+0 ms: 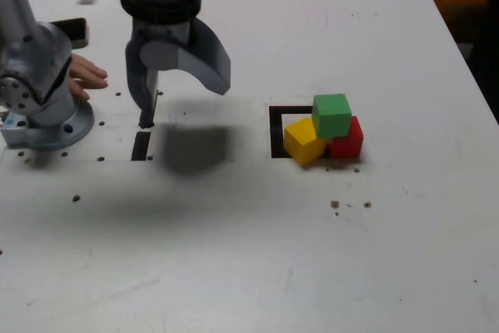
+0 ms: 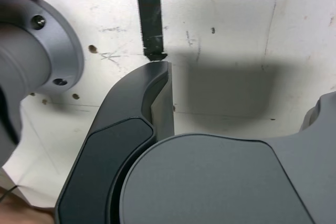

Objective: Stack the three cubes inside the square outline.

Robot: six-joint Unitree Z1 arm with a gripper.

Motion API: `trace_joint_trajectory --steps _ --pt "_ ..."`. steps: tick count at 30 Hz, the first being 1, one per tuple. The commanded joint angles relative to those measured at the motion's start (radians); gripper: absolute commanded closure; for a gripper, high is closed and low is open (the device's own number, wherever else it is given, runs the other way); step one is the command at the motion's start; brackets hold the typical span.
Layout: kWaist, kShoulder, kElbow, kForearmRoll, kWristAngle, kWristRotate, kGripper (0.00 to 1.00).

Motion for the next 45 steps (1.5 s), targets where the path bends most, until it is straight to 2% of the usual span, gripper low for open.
trace_joint_trajectory --steps 1,9,15,20,23,26,29,33,35,39,45 --pt "0.001 0.006 0.001 -0.002 -0.001 0.002 0.04" --pt "0.010 0.022 0.041 -0.016 -0.039 0.005 0.04" --pt "0.018 0.022 0.040 -0.018 -0.037 0.005 0.04" --pt "0.018 0.026 -0.009 0.001 -0.009 0.005 0.04" --pt "0.016 0.036 -0.052 0.028 0.032 -0.006 0.04" --pt "0.013 0.045 -0.121 0.081 0.046 -0.012 0.04" --pt "0.004 0.062 -0.239 0.172 0.058 -0.012 0.04" --pt "-0.027 0.171 -0.571 0.418 0.084 -0.015 0.04" --pt "-0.035 0.233 -0.692 0.493 0.099 -0.011 0.04" --pt "-0.037 0.283 -0.782 0.522 0.091 -0.003 0.04" --pt "-0.038 0.355 -0.909 0.528 0.059 0.020 0.05"
